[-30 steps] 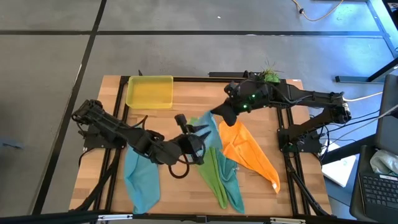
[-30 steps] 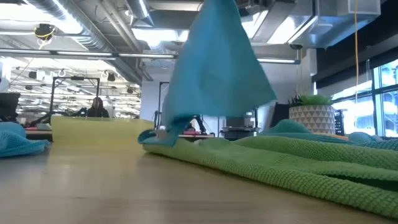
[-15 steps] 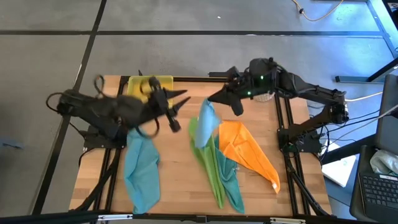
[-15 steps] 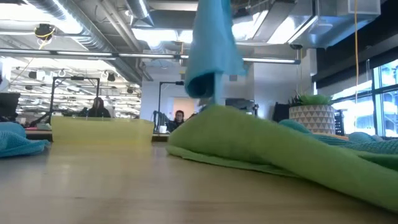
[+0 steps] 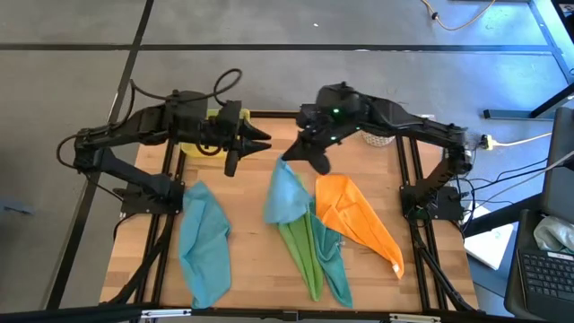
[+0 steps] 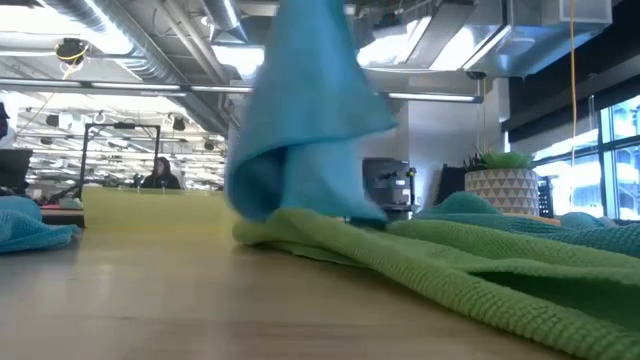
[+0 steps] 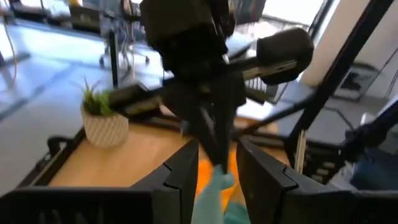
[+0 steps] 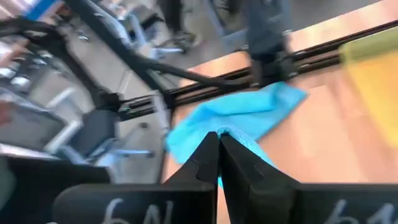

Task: Fold microfiber towels
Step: Fold the center blue towel

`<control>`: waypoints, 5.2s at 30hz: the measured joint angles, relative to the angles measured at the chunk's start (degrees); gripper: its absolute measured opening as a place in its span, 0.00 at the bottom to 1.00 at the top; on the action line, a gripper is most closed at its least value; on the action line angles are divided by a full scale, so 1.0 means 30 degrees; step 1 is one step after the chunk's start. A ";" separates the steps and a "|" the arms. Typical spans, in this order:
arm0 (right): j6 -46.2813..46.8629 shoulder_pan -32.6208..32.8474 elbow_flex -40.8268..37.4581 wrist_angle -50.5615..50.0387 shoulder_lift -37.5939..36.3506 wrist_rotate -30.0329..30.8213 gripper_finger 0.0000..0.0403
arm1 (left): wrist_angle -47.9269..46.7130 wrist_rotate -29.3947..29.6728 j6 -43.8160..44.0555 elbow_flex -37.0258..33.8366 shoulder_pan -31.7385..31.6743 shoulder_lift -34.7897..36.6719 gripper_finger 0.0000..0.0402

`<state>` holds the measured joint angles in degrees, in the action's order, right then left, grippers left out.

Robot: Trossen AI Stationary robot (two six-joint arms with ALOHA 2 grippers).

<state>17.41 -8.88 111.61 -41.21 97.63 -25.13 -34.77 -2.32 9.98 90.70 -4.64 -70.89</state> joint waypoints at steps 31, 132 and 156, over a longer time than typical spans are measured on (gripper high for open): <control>0.5031 0.0576 -0.0909 -1.1733 -0.0018 0.4217 0.02 | -0.7170 0.2104 0.0496 0.0000 0.1683 0.0544 0.25; -1.0690 -0.7770 -0.0924 -0.9119 0.4311 0.1998 0.40 | 0.9155 0.2520 0.1063 -1.1081 0.5625 -1.1404 0.42; -1.2015 -0.8196 -0.2060 -0.7397 0.4311 0.1311 0.40 | 0.5379 0.1522 0.1659 -0.9027 0.5824 -1.1183 0.01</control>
<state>-18.64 -33.46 105.43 -63.41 110.56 -21.20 -18.63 2.24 14.96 63.61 12.83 -104.44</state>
